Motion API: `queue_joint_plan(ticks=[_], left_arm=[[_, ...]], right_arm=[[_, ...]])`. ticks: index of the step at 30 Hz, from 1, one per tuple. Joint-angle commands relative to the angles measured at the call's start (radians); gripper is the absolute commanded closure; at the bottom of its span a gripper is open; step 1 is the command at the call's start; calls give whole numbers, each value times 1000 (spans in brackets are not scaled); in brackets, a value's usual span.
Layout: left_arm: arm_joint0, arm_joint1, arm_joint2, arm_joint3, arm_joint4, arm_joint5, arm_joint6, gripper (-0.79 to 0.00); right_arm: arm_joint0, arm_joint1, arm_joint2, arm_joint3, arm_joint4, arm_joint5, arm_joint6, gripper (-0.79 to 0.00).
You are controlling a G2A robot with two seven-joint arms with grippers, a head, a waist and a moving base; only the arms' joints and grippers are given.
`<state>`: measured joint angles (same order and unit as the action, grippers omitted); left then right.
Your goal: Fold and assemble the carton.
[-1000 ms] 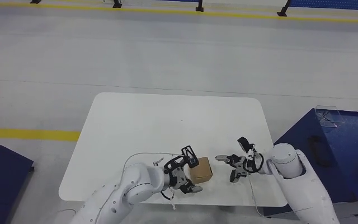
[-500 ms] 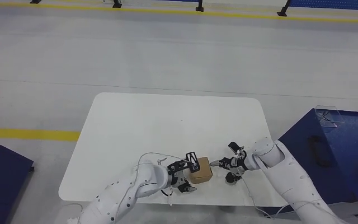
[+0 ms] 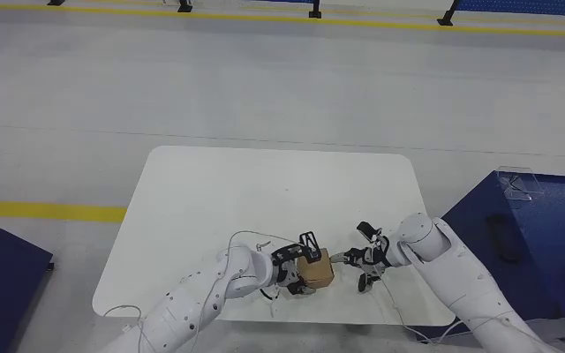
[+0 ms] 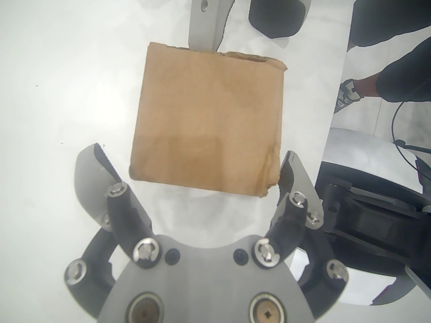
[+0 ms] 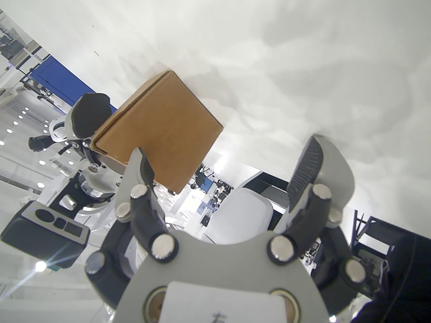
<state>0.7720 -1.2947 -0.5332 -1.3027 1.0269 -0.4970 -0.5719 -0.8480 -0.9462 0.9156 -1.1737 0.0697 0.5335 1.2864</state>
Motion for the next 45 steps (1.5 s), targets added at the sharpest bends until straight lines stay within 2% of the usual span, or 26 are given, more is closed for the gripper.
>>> queue_joint_plan(ticks=[1,3,5,6,7,12,15,17,19,20,24,31,34,35,37,38,39,40,45], left_arm=[[-1,-6,4,5,-1,0,1,-785],[-1,-10,3,8,-4,-7,4,-785],[0,-12,0,10,-6,-12,6,-594],[1,-13,-1,9,-5,-14,5,-529],[3,-13,-3,7,-6,-16,6,-391],[15,-13,-13,-2,-4,-27,-8,-280],[24,-11,-24,-14,-10,-37,-16,-256],[32,-8,-33,-25,-11,-39,-21,-200],[41,-4,-45,-36,-15,-45,-27,-102],[45,-2,-51,-41,-19,-46,-34,0],[69,5,-91,-63,-93,-37,-48,0],[56,-2,-184,-33,-511,31,-188,0],[44,-5,-186,-27,-506,61,-199,0],[45,-5,-187,-33,-500,57,-188,-129],[54,-3,-181,-57,-427,74,-157,-160],[63,-3,-174,-82,-384,81,-142,-280],[73,-1,-164,-107,-333,80,-133,-453],[81,1,-149,-128,-277,78,-139,-785],[88,2,-137,-146,-223,81,-139,-785]], right_arm=[[-1,6,-5,-10,7,6,-6,-785],[-1,11,-10,-17,13,13,-12,-785],[0,15,-18,-23,17,21,-20,-785],[1,17,-21,-27,21,24,-24,-785],[2,19,-24,-29,24,27,-27,-785],[8,29,-36,-32,39,36,-36,-785],[10,36,-37,-33,45,42,-41,-785],[11,42,-33,-31,52,43,-43,-785],[12,48,-22,-21,63,44,-43,-785],[12,52,-14,-16,71,44,-44,-785],[9,69,34,14,117,28,-27,-785],[-27,96,104,13,156,2,-2,-785],[-42,101,114,-5,160,-1,-5,-785],[-48,103,121,-8,167,-7,-15,-785],[-61,107,135,-12,173,-13,-31,-785],[-66,108,140,-11,182,-15,-24,-785],[-70,110,146,-8,195,-20,-11,-785],[-74,111,150,-4,205,-27,4,-785],[-75,110,152,15,231,-59,8,-785]])
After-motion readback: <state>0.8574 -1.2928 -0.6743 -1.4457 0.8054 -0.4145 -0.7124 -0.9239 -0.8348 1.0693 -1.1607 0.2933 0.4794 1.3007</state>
